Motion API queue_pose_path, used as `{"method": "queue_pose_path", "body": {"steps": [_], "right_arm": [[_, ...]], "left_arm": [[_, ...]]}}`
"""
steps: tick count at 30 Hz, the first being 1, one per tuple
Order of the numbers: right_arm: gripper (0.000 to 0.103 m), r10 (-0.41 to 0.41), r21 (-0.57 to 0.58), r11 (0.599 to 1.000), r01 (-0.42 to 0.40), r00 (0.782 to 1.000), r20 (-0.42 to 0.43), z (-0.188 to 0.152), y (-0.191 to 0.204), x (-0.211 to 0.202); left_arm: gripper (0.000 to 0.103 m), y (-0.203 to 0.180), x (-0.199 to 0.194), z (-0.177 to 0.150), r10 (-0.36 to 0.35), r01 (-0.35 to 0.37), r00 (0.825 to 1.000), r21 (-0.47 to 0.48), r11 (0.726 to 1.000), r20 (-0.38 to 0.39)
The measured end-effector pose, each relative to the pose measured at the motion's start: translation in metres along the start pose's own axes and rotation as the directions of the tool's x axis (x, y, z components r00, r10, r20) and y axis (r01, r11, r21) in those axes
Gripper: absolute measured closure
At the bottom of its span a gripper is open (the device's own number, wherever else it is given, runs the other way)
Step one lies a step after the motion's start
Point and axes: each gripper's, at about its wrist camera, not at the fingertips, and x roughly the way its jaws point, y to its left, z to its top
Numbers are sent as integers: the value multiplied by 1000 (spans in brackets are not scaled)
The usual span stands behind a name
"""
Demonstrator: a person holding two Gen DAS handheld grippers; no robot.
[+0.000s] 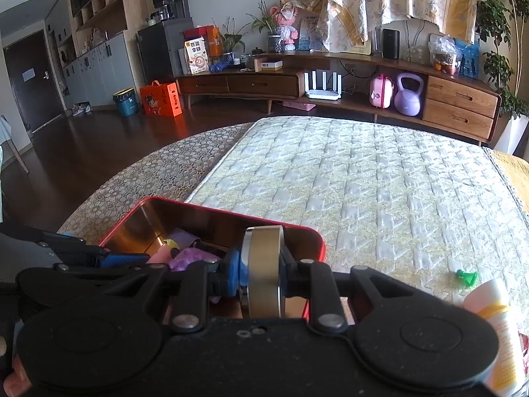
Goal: Organize rigid objects
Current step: 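Carry highlighter with left tool and tape roll with right tool into the tin, then open left tool releasing highlighter in tin while right tool releases tape roll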
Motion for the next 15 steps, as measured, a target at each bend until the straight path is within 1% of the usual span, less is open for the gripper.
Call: {"method": "queue_pose_path", "body": {"steps": [7, 8, 9, 11, 15], "right_arm": [[73, 7, 13, 1000, -7, 1000, -7, 2, -3, -10], [71, 7, 15, 1000, -7, 1000, -4, 2, -3, -13], [67, 10, 14, 1000, -10, 1000, 0, 2, -4, -15], [64, 14, 17, 1000, -14, 1000, 5, 0, -5, -20], [61, 19, 34, 999, -19, 1000, 10, -1, -7, -30]], "left_arm": [[87, -4, 2, 1, 20, -20, 1000, 8, 1000, -5], [87, -4, 2, 1, 21, -21, 1000, 7, 1000, -8], [87, -4, 1, 1, 19, -19, 1000, 4, 1000, -10], [87, -3, 0, 1, 12, -13, 1000, -11, 1000, -18], [87, 1, -5, -1, -9, 8, 1000, -40, 999, -28]]}}
